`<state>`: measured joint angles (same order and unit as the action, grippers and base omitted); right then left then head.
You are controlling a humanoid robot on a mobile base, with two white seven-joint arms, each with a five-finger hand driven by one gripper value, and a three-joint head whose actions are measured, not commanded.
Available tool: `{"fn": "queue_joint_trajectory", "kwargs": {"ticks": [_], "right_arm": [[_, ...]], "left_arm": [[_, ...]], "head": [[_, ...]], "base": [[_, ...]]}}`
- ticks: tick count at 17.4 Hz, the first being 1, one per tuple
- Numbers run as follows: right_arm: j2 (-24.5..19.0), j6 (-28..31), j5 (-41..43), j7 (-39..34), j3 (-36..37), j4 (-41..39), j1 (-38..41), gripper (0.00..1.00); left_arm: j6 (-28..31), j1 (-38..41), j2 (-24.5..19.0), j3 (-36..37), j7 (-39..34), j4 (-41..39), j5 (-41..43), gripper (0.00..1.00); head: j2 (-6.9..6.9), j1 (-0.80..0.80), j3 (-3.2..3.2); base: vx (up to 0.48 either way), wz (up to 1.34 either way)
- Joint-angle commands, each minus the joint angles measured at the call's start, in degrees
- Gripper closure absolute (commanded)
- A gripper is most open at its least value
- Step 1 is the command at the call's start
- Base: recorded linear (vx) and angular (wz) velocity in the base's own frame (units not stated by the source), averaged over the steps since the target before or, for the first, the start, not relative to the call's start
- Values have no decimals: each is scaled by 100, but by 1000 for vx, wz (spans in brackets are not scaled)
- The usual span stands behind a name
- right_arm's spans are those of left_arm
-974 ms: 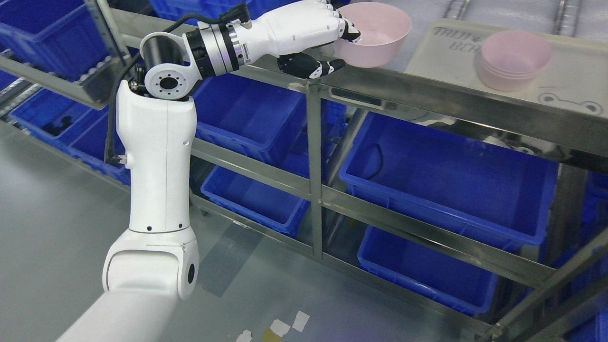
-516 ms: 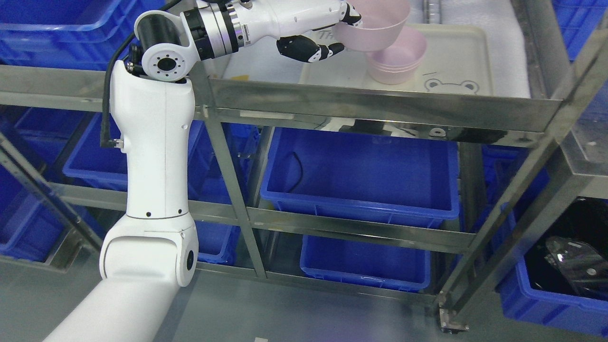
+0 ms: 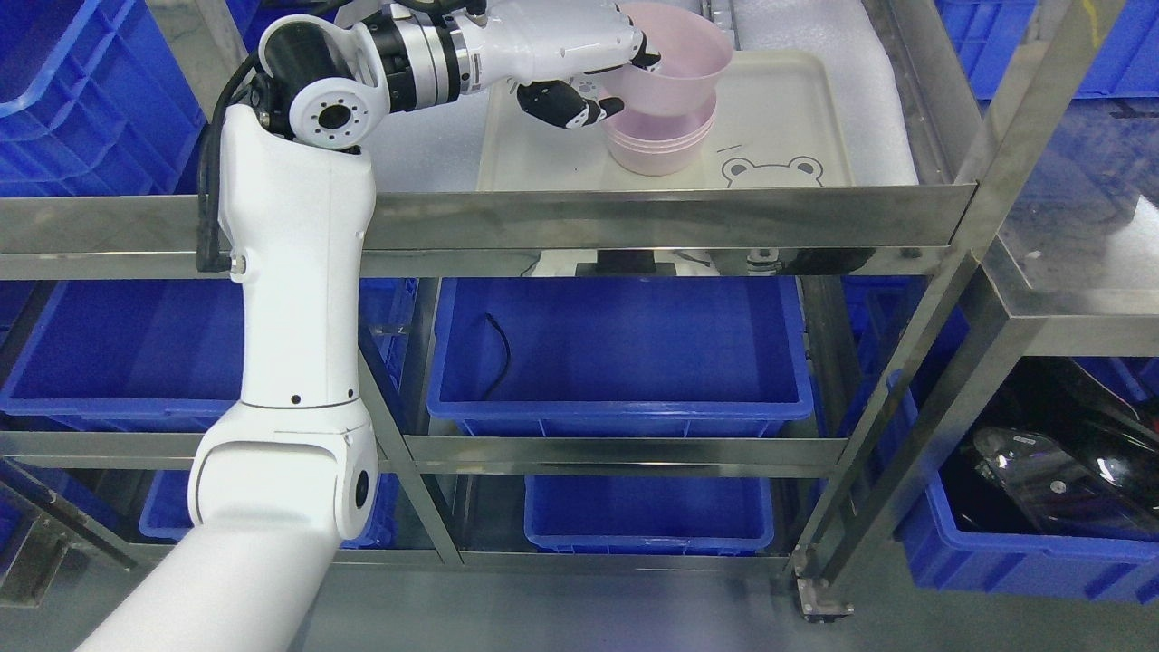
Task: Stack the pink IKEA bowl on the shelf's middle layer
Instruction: 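Move the held bowl over the stack of pink bowls on the tray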
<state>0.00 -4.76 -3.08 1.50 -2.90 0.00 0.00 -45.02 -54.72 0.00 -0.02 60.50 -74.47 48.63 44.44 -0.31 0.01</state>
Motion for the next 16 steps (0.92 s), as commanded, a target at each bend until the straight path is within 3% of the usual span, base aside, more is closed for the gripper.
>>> {"fn": "queue_joint_trajectory", "kwargs": {"ticks": [1, 8, 10, 16], "right_arm": [[100, 2, 0, -1, 0, -100, 132, 0], [100, 2, 0, -1, 0, -100, 132, 0], [100, 2, 0, -1, 0, -100, 132, 0], [100, 2, 0, -1, 0, -100, 132, 0]], "left_arm": [[2, 40, -176, 72, -12, 178, 296, 98], [2, -364, -100, 292, -143, 1021, 497, 98], [2, -382, -100, 249, -161, 1118, 857, 98], [2, -390, -100, 336, -381, 1347, 929, 97]], "head": [[0, 0, 0], [0, 0, 0], [-1, 0, 0], [-1, 0, 0]], "base": [[31, -62], [5, 6], [-17, -61], [-2, 3]]}}
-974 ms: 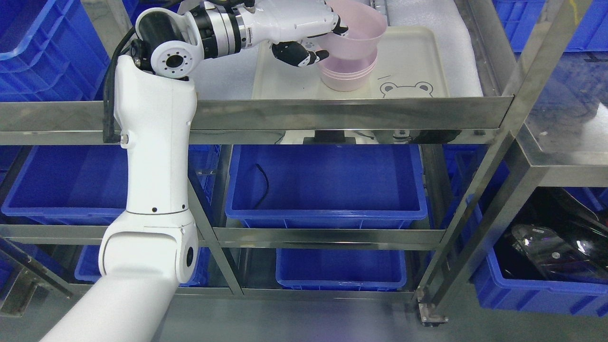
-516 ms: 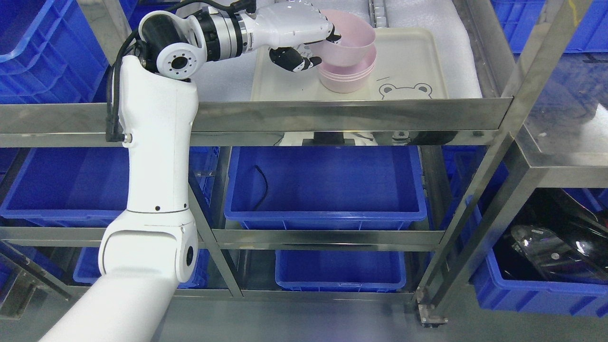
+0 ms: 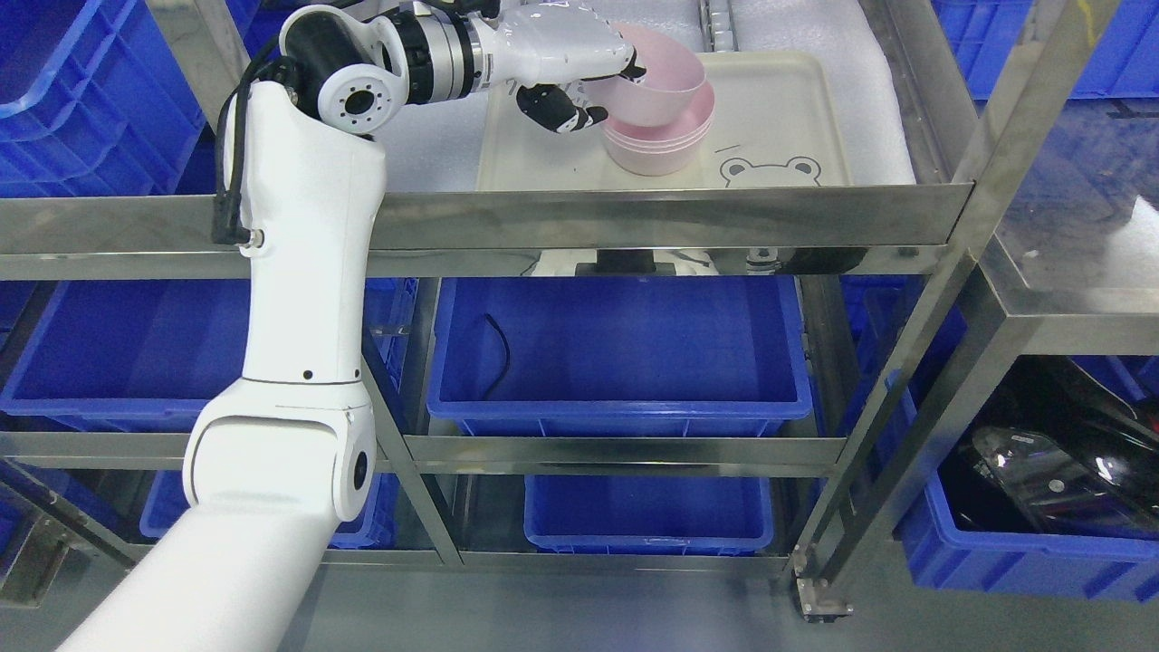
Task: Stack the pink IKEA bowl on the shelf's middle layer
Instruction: 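Move the held bowl over the stack of pink bowls on the tray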
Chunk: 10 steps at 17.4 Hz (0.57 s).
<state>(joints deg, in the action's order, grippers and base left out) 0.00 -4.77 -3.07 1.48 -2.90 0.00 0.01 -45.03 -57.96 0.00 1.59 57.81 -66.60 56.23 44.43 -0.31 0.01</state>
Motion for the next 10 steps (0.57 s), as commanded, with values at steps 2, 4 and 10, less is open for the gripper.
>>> {"fn": "queue_joint_trajectory", "kwargs": {"ticks": [2, 4, 10], "right_arm": [[100, 2, 0, 1, 0, -100, 131, 0], [100, 2, 0, 1, 0, -100, 131, 0], [100, 2, 0, 1, 0, -100, 131, 0]], "left_arm": [[3, -110, -100, 280, -181, 630, 177, 97], [3, -163, -100, 420, -575, 727, 169, 95], [3, -155, -100, 553, -797, 789, 177, 88]], "head": [[0, 0, 0], [0, 0, 0], [0, 0, 0]], "base": [[0, 0], [0, 0], [0, 0]]}}
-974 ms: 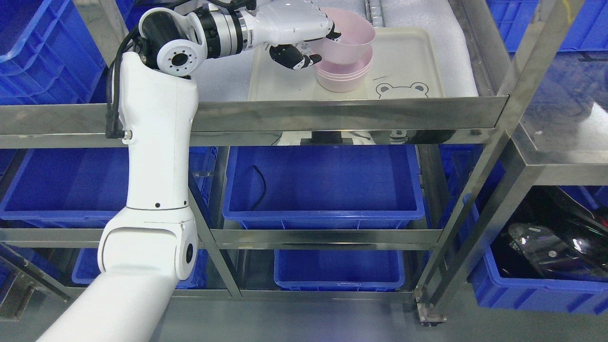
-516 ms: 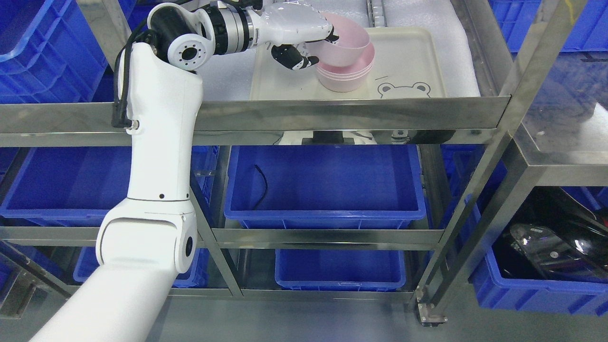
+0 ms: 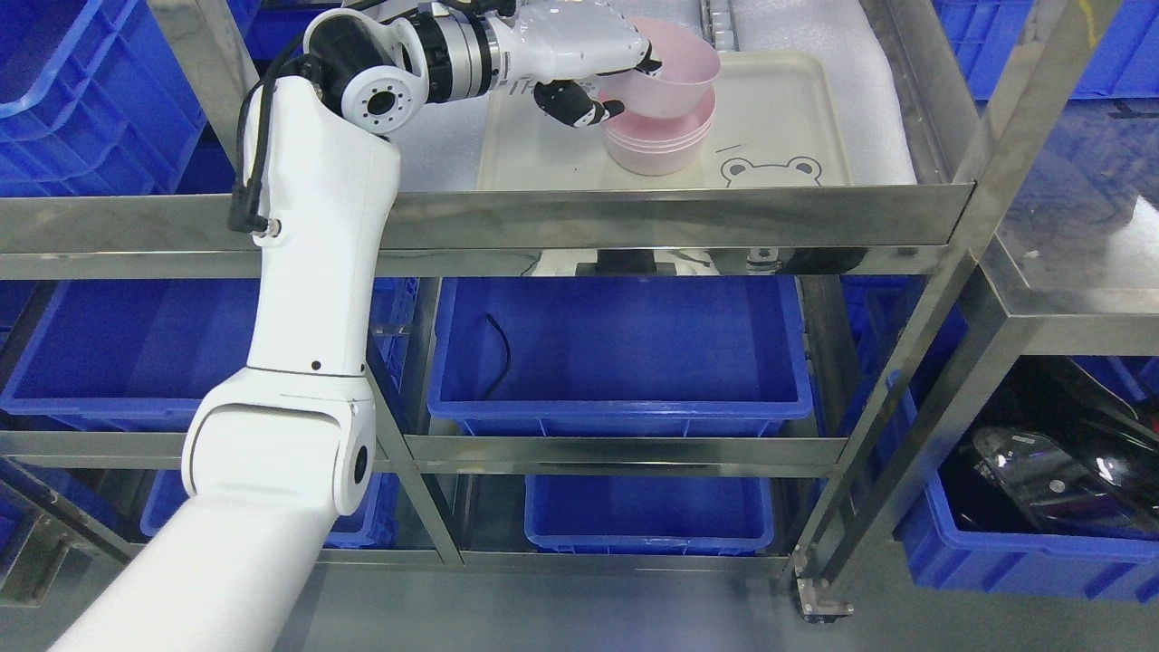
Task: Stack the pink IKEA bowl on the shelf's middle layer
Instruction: 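Lower the bowl onto the stack and open the left hand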
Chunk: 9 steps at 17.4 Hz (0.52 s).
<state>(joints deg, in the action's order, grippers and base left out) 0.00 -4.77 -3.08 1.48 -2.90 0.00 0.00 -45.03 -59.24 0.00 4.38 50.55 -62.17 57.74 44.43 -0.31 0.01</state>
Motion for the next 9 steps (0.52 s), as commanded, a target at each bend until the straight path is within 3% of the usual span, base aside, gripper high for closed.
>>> {"fn": "queue_joint_trajectory", "kwargs": {"ticks": [1, 3, 7, 8, 9], "right_arm": [[100, 2, 0, 2, 0, -100, 132, 0], [100, 2, 0, 2, 0, -100, 132, 0], [100, 2, 0, 2, 0, -100, 132, 0], [100, 2, 0, 2, 0, -100, 132, 0], [100, 2, 0, 2, 0, -100, 132, 0]], "left_arm": [[3, -9, -100, 283, -63, 346, 26, 85], [3, 9, -100, 274, -63, 346, 35, 76], [3, -26, -100, 213, -28, 249, -26, 8], [3, -43, -100, 126, 24, 144, -113, 0], [3, -113, -100, -67, 68, 135, -358, 0]], "head": [[0, 0, 0], [0, 0, 0], [0, 0, 0], [0, 0, 0], [0, 0, 0]], "base": [[0, 0], [0, 0], [0, 0], [0, 0], [0, 0]]}}
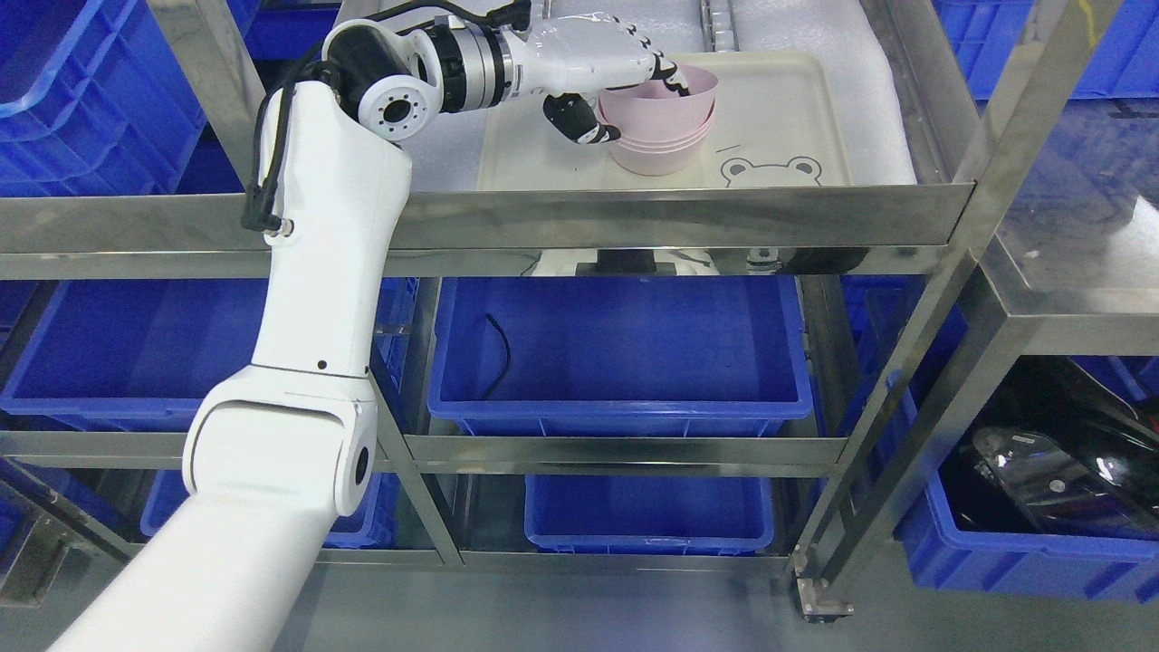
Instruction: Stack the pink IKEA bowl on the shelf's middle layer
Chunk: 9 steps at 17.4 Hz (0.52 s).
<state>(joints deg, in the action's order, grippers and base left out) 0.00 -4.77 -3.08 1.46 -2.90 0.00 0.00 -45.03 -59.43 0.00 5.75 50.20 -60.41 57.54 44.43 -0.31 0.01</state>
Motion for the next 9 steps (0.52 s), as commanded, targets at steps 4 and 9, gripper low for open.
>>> {"fn": "queue_joint_trajectory", "kwargs": {"ticks": [4, 9], "right_arm": [[100, 2, 0, 3, 0, -100, 132, 0], [100, 2, 0, 3, 0, -100, 132, 0]], "left_arm": [[211, -209, -100, -487, 754, -67, -2240, 0], [1286, 211, -100, 361, -268, -813, -4697, 0]], "head": [[0, 0, 0], [0, 0, 0]], "base": [[0, 0], [0, 0]]}}
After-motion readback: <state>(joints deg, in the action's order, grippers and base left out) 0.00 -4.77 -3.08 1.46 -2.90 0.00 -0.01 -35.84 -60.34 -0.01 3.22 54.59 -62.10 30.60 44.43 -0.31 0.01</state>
